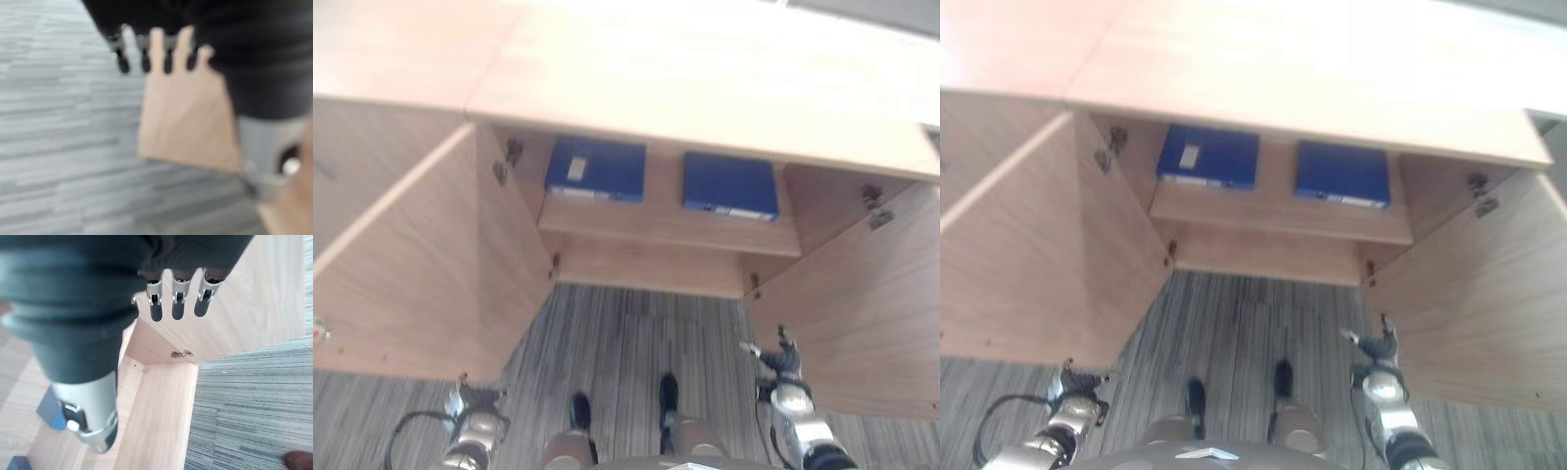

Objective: Put the empty folder in the office cabinet

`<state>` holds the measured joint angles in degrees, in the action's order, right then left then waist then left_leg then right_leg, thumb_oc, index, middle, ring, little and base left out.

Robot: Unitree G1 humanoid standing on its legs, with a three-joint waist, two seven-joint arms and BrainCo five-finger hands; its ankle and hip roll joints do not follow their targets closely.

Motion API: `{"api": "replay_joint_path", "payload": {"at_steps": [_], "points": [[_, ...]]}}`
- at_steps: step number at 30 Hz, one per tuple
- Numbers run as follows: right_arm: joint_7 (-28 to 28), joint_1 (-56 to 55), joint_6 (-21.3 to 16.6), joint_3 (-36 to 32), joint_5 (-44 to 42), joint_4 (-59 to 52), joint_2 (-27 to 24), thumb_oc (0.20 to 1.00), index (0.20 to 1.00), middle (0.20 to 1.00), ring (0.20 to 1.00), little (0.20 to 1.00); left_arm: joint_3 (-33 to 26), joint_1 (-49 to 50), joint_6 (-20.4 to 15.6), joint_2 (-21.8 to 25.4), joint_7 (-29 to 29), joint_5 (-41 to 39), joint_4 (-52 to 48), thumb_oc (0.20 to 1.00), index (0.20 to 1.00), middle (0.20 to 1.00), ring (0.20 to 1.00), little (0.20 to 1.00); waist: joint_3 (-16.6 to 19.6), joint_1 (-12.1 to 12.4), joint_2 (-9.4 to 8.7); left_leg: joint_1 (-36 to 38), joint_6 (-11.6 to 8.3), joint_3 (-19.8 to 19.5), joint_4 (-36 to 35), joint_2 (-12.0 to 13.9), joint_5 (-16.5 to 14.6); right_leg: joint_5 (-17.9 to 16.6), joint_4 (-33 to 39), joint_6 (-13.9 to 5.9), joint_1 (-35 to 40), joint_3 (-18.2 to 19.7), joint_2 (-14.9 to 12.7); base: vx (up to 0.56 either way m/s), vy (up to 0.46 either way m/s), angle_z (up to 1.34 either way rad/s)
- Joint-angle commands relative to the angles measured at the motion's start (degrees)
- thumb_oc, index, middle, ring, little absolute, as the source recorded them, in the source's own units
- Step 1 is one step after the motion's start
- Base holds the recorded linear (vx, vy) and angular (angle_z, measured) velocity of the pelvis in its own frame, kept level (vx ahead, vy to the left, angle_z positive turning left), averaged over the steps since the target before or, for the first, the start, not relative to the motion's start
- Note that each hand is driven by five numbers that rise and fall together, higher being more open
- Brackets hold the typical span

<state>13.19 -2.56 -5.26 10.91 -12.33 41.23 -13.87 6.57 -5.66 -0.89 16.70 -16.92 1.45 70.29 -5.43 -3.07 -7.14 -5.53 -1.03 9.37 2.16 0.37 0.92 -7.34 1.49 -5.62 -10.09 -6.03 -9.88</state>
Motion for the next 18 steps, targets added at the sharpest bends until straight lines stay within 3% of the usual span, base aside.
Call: {"api": "replay_joint_path", "payload": {"at_steps": [1, 4, 7, 8, 10, 13, 14, 15, 18], "points": [[-0.35, 4.53, 0.60, -1.60, 2.32, -2.09, -3.95, 1.000, 1.000, 1.000, 1.000, 1.000, -2.34, -0.46, 0.67, 0.64, -0.06, 1.48, 3.15, 1.000, 1.000, 1.000, 1.000, 1.000, -1.39, -0.06, 4.09, 0.32, -1.35, -2.45, -4.92, 2.74, 0.58, 5.19, -5.25, -2.47, 1.59, -0.78, 1.30, 0.07, 0.011, -0.24], [1.16, 4.21, 1.76, -6.12, 2.41, -2.22, -5.78, 1.000, 1.000, 1.000, 1.000, 1.000, -2.97, 1.53, 1.55, -0.17, 1.11, 2.28, 4.37, 1.000, 1.000, 1.000, 1.000, 1.000, 1.46, -1.21, 4.31, 4.87, -1.28, 0.07, -7.10, 2.68, -0.22, 5.12, -3.10, -2.81, 4.24, 0.98, 2.50, 0.11, 0.014, -0.27], [2.47, 4.30, 1.82, -8.01, 2.13, -1.71, -6.27, 1.000, 1.000, 1.000, 1.000, 1.000, -2.93, 1.82, 1.70, -0.49, 1.27, 2.39, 4.69, 1.000, 1.000, 1.000, 1.000, 1.000, 1.97, -1.35, 4.43, 5.70, -1.28, 0.51, -7.16, 2.73, -0.56, 5.14, -2.76, -2.88, 4.90, 1.28, 2.72, 0.03, -0.004, -0.35], [5.34, 4.54, 1.83, -11.33, 2.11, -2.02, -7.33, 1.000, 1.000, 1.000, 1.000, 1.000, -2.97, 2.10, 1.92, -0.79, 1.38, 2.38, 4.85, 1.000, 1.000, 1.000, 1.000, 1.000, 2.54, -1.69, 4.46, 6.49, -1.27, 0.85, -7.16, 2.86, -0.94, 5.14, -2.33, -2.94, 5.66, 1.50, 2.83, 0.07, -0.013, -0.15], [16.89, 5.57, 2.25, -20.46, 5.61, 1.24, -11.55, 1.000, 1.000, 1.000, 1.000, 1.000, -1.93, 2.40, 2.11, -1.34, 0.77, 3.15, 4.51, 1.000, 1.000, 1.000, 1.000, 1.000, 4.47, -2.31, 4.95, 8.13, -0.93, 1.04, -7.16, 2.89, -1.93, 5.53, -1.94, -2.99, 7.33, 1.38, 3.03, 0.11, -0.021, -0.06], [24.26, 6.52, 3.53, -26.43, 5.83, 5.53, -15.63, 1.000, 1.000, 1.000, 1.000, 1.000, -0.64, 1.69, 2.16, -1.18, 0.37, 3.60, 4.26, 1.000, 1.000, 1.000, 1.000, 1.000, 5.51, -2.54, 5.30, 9.09, -0.93, 0.86, -7.16, 2.88, -2.50, 5.86, -1.49, -2.99, 8.56, 1.27, 3.25, 0.07, -0.019, -0.02], [24.31, 6.54, 3.54, -26.49, 5.84, 5.56, -15.71, 1.000, 1.000, 1.000, 1.000, 1.000, -0.57, 1.64, 2.17, -1.26, 0.36, 3.59, 4.27, 1.000, 1.000, 1.000, 1.000, 1.000, 5.44, -2.48, 5.38, 9.14, -0.94, 0.84, -7.16, 2.89, -2.53, 5.87, -1.47, -2.99, 8.64, 1.25, 3.26, 0.06, -0.018, 0.04], [28.67, 6.78, 4.30, -30.01, 5.63, 8.37, -18.57, 1.000, 1.000, 1.000, 1.000, 1.000, 0.06, 1.42, 2.17, -0.84, -0.04, 3.84, 4.26, 1.000, 1.000, 1.000, 1.000, 1.000, 5.83, -2.65, 5.53, 9.53, -0.98, 0.70, -7.16, 2.93, -2.70, 6.16, -1.34, -2.95, 9.13, 1.16, 3.38, 0.04, -0.011, 0.02], [31.67, 6.67, 5.60, -32.82, 6.46, 10.66, -22.18, 1.000, 1.000, 1.000, 1.000, 1.000, 0.82, 1.25, 2.14, -0.35, -0.26, 4.29, 4.22, 1.000, 1.000, 1.000, 1.000, 1.000, 6.02, -2.62, 5.73, 9.86, -1.07, 0.47, -7.16, 3.03, -2.88, 6.47, -1.38, -2.89, 9.52, 0.91, 3.50, 0.02, -0.007, 0.01]]}}
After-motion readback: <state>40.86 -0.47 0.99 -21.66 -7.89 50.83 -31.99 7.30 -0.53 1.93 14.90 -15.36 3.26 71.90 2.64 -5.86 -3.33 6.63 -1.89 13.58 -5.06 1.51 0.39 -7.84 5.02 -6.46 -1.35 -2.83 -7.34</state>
